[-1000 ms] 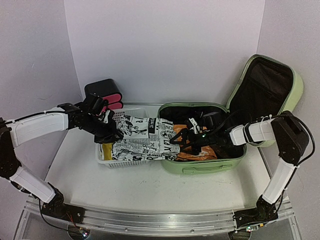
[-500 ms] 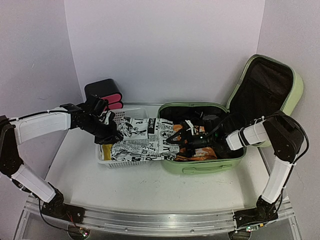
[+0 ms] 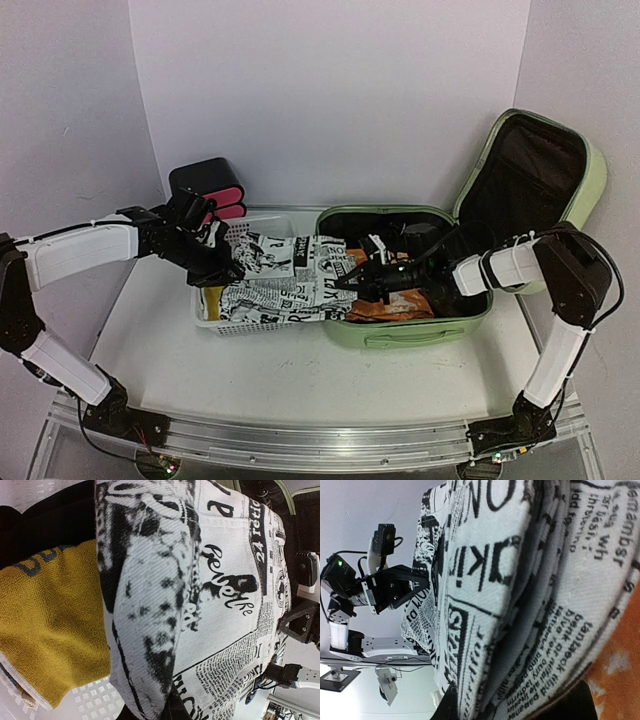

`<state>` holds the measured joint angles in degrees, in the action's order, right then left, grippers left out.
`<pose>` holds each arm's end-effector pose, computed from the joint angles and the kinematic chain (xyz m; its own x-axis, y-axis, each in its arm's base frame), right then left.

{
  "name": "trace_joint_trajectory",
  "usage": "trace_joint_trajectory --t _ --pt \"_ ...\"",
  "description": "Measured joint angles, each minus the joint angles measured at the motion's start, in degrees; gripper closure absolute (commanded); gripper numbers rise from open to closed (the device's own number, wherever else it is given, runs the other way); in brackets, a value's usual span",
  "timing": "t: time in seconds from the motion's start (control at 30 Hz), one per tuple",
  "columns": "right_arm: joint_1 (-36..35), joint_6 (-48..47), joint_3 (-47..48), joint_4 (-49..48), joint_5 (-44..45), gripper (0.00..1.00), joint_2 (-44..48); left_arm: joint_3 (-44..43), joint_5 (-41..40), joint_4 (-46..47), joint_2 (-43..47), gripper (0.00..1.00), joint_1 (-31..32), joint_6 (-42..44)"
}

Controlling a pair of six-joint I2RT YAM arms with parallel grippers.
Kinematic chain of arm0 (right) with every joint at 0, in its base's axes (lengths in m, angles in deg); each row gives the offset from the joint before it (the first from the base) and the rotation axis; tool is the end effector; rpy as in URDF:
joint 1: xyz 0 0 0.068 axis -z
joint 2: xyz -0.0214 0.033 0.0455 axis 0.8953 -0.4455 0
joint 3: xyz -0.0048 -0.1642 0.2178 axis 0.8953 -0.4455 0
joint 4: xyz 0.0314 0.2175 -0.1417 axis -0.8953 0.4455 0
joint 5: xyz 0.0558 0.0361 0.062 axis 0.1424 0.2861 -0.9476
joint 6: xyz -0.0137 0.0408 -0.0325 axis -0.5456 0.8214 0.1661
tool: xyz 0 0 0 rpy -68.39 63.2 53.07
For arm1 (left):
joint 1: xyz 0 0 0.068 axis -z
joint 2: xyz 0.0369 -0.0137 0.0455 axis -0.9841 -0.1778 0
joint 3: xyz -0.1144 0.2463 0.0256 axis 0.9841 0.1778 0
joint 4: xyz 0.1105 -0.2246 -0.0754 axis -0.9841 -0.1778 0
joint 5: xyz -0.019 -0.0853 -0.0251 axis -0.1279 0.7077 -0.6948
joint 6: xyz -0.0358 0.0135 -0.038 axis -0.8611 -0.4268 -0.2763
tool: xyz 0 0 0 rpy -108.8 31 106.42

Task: Open, take out, and arrange the luggage
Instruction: Pick up the clothes from the opened luggage, then place the clothes in the bin.

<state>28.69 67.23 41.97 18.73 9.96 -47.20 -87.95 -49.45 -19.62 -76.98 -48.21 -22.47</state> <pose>0.2887 0.2336 0.2017 -0.8820 0.0684 -0.4662 -0.4584 0.1048 0.8826 0.2489 -0.1656 0.2590 -0.9449 -0.0817 -0.3169 0.1112 0.8306 -0.5457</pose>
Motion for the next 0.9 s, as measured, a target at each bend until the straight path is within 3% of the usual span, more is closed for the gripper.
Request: trace_joint_trajectory --t 0.17,0.43,0.7,0.9 --pt "-1.62 -5.11 5.62 10.84 3.96 1.0 1.03 -0.02 -0.37 -0.2 1.75 1.0 -0.24 0.74" --pt "-8.0 -13.11 20.17 26.23 12.94 1.0 0.96 -2.97 -4.66 -6.36 5.35 1.0 -0.55 2.49" --pt "-12.02 -19.28 33.99 34.47 21.07 1.0 -4.9 -6.32 -11.39 -10.58 5.33 1.0 -1.42 3.96" --pt "-14.8 -22.53 39.32 37.4 26.51 1.0 -10.29 -9.66 -11.45 -12.79 2.03 1.0 -5.75 6.64"
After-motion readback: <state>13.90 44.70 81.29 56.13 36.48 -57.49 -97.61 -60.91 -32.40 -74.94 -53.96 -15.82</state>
